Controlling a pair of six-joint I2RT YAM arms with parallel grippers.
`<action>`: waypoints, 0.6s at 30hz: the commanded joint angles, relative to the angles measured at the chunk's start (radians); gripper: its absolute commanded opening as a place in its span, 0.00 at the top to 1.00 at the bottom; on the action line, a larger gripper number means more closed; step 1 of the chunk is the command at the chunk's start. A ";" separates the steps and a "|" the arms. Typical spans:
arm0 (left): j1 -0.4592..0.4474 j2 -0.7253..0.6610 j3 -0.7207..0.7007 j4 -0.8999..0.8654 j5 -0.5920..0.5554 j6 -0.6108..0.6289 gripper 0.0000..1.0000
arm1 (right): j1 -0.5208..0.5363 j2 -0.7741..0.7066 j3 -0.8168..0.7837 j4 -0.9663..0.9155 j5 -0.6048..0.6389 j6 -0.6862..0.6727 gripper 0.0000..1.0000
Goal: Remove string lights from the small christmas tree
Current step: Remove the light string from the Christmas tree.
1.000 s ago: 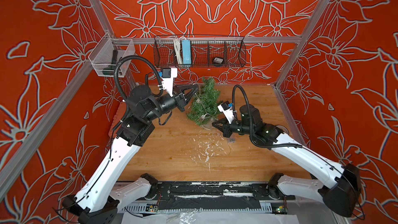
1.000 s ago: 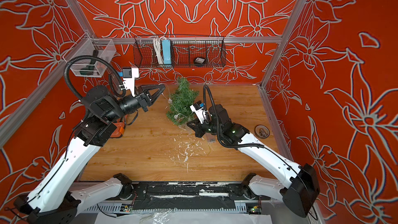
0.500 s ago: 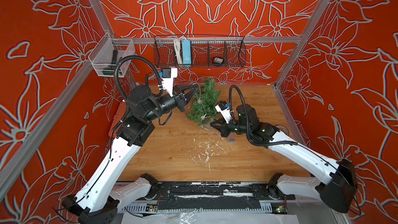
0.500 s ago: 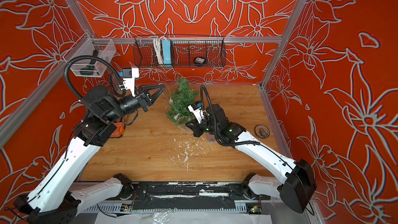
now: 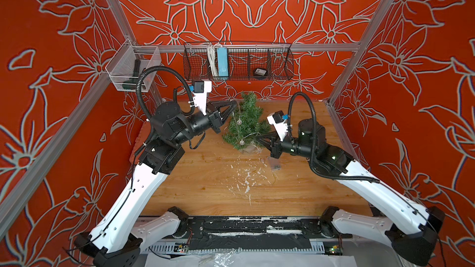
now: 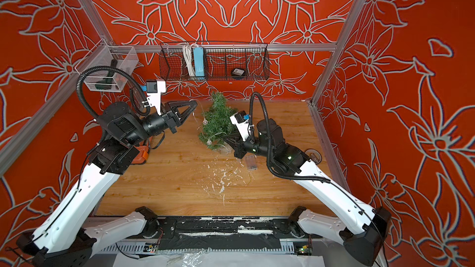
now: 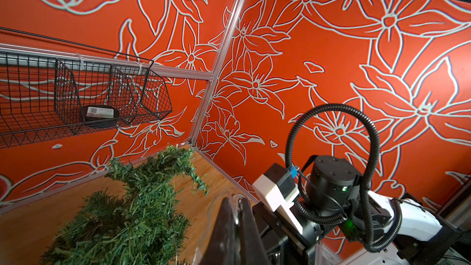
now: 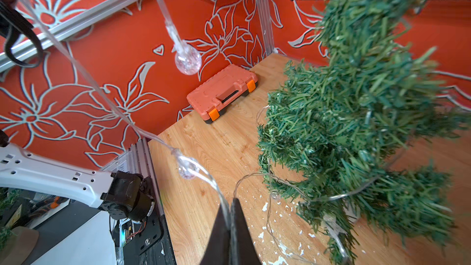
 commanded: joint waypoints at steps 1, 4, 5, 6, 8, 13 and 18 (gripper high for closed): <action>-0.006 -0.006 0.001 0.013 0.014 0.012 1.00 | 0.006 -0.061 -0.017 -0.062 0.066 -0.009 1.00; -0.006 -0.007 -0.002 0.018 0.017 0.008 1.00 | 0.006 -0.100 -0.023 -0.105 0.081 -0.008 1.00; -0.006 -0.008 -0.003 0.019 0.016 0.007 1.00 | 0.006 -0.109 -0.025 -0.114 0.081 -0.006 1.00; -0.006 -0.009 -0.005 0.021 0.015 0.006 1.00 | 0.007 -0.119 -0.028 -0.124 0.081 -0.003 1.00; -0.006 -0.009 -0.008 0.027 0.013 0.004 1.00 | 0.008 -0.134 -0.029 -0.136 0.089 -0.007 1.00; -0.006 -0.003 -0.005 0.035 0.018 -0.005 1.00 | 0.009 -0.115 0.011 -0.141 0.147 -0.038 1.00; -0.006 -0.003 0.004 0.038 0.018 -0.009 1.00 | 0.009 -0.018 0.123 -0.075 0.211 -0.081 1.00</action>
